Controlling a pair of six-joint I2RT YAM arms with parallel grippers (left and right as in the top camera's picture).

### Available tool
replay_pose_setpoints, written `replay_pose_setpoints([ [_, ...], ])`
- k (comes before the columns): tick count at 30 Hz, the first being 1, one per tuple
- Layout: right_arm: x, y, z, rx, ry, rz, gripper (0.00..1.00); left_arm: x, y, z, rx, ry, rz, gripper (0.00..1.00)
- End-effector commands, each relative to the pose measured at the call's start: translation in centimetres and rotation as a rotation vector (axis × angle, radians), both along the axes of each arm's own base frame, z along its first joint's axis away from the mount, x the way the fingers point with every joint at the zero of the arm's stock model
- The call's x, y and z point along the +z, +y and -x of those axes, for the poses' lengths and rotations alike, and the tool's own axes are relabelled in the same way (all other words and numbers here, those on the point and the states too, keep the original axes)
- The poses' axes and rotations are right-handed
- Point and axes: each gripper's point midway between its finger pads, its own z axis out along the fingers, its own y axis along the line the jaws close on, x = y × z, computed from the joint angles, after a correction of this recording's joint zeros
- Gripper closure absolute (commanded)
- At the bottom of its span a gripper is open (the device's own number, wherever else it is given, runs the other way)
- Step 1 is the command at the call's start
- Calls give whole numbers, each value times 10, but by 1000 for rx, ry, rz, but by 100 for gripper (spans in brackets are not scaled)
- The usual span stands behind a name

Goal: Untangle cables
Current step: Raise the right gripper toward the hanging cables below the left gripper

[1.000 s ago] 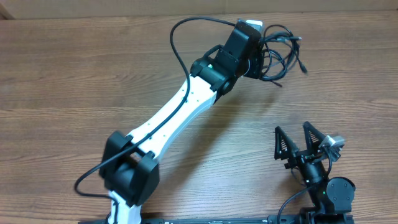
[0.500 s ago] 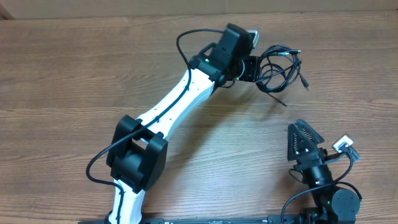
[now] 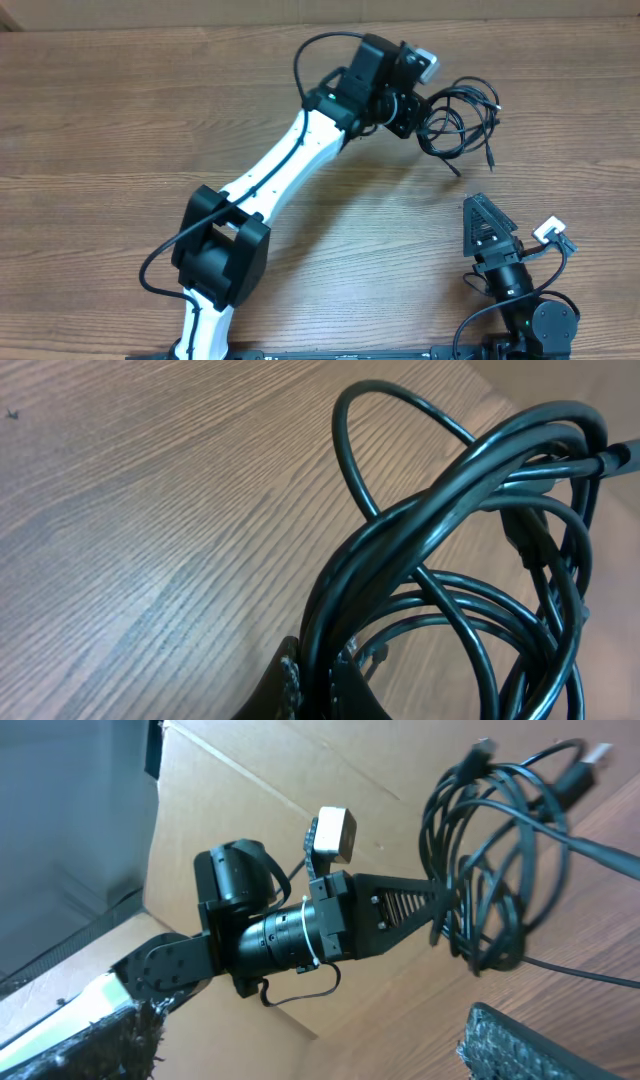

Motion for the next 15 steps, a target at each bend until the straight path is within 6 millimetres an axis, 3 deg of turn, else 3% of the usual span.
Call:
replay_pose_setpoints([
  [1,-13,-7,-5,-42,48,-6,7,21,2,-7,5,-124,-33,96],
  [3,-24,-12,-8,-68,92,-9,8,18,5,-7,7,-110,-43,96],
  [7,-21,-12,-7,-68,82,-10,9,16,6,-6,13,-98,-45,96],
  [15,18,-3,7,-28,31,62,10,28,-1,-2,-4,-130,-25,96],
])
